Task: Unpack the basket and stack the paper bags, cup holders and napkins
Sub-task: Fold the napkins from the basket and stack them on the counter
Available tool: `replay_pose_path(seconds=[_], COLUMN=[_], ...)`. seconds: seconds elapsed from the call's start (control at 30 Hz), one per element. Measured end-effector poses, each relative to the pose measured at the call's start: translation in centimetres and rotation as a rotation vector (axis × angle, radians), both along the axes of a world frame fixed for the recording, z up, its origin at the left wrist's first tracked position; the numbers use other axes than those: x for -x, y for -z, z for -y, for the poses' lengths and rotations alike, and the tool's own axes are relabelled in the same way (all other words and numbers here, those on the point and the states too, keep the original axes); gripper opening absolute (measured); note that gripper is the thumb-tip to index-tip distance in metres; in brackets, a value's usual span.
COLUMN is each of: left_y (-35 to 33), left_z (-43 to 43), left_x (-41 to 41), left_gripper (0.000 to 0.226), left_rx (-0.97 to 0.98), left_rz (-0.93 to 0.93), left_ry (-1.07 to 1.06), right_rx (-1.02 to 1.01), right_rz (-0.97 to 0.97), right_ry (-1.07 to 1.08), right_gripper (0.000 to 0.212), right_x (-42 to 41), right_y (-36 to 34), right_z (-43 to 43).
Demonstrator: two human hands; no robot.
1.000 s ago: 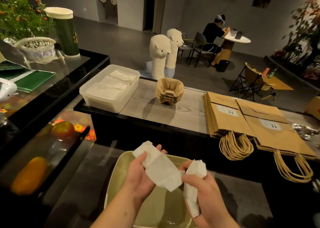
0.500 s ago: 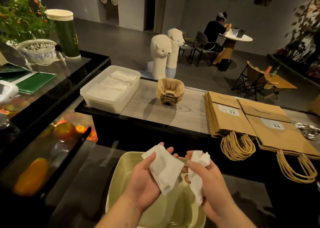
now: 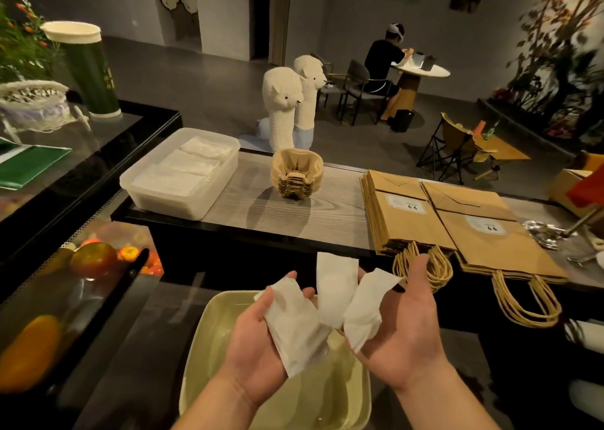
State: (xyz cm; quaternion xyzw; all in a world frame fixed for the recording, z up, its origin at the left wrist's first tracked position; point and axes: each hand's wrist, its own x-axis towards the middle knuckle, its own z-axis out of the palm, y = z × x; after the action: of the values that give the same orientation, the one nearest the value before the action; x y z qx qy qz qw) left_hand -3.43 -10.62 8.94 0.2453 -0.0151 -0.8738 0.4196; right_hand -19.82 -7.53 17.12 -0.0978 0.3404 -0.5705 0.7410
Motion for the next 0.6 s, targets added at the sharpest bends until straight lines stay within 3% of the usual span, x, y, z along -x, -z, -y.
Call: replay_pose_path(seconds=[0.1, 0.2, 0.3, 0.4, 0.47, 0.53, 0.6], left_y=[-0.3, -0.5, -0.5, -0.3, -0.3, -0.3, -0.4], left_z=[-0.6, -0.7, -0.9, -1.4, -1.7, -1.8, -1.7], left_x=[0.5, 0.4, 0.3, 0.5, 0.5, 0.5, 0.6], left_gripper=[0.057, 0.060, 0.060, 0.057, 0.060, 0.057, 0.053], left_rx=[0.018, 0.042, 0.053, 0.039, -0.005, -0.038, -0.056], left_rz=[0.046, 0.118, 0.167, 0.256, 0.260, 0.294, 0.349], left_ry=[0.137, 0.172, 0.194, 0.218, 0.216, 0.200, 0.174], right_rx=[0.043, 0.027, -0.032, -0.054, -0.071, -0.106, -0.107], right_rz=[-0.069, -0.285, -0.538, -0.633, -0.598, -0.567, -0.679], right_ry=[-0.093, -0.189, -0.293, -0.371, -0.353, -0.253, -0.185], right_gripper=[0.108, 0.102, 0.083, 0.072, 0.067, 0.049, 0.032], right_x=[-0.7, -1.3, -1.7, -1.8, -1.7, -1.6, -1.4], right_y=[0.5, 1.0, 1.2, 1.3, 1.7, 2.5, 3.4], right_z=[0.3, 0.6, 0.9, 0.8, 0.7, 0.6, 0.5])
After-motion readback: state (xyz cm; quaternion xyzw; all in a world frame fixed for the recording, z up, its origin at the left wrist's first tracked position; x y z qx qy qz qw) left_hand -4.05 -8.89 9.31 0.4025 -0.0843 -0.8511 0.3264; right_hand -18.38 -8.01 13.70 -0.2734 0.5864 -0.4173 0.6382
